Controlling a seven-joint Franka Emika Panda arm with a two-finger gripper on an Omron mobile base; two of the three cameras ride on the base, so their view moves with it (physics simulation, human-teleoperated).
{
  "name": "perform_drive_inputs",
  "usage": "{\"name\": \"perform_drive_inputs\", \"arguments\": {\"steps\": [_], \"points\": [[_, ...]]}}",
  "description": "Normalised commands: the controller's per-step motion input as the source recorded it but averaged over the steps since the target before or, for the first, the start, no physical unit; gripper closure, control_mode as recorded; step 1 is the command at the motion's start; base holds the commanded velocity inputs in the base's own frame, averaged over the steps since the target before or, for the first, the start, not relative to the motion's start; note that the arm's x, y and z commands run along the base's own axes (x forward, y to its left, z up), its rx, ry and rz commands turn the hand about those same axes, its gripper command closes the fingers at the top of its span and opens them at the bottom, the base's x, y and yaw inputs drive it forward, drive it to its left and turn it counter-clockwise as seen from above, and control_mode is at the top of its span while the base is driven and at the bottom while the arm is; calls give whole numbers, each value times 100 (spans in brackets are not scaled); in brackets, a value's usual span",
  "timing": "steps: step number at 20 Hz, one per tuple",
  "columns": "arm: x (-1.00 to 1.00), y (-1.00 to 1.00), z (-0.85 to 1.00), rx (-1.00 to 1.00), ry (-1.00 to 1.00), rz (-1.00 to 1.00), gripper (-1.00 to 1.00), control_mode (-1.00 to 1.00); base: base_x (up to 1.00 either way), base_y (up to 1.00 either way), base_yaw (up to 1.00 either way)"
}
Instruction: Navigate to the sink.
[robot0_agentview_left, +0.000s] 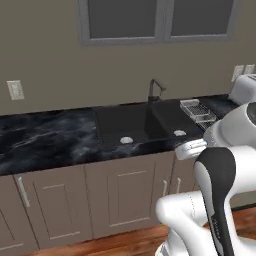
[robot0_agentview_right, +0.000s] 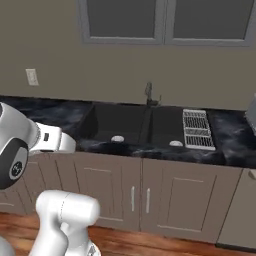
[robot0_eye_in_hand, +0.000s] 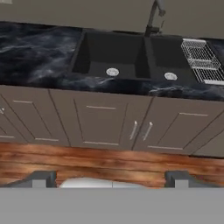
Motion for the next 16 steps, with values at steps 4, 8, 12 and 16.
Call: {"name": "perform_drive_inputs", "arguments": {"steps": [4, 8, 12, 16], "points": [[0, 0, 0, 0, 0, 0, -100, 100, 99, -98, 37], [0, 0, 0, 0, 0, 0, -100, 100, 100, -57, 17], [0, 0, 0, 0, 0, 0, -100, 100, 100, 4, -4], [0, 0, 0, 0, 0, 0, -100, 100, 100, 19, -25]]}}
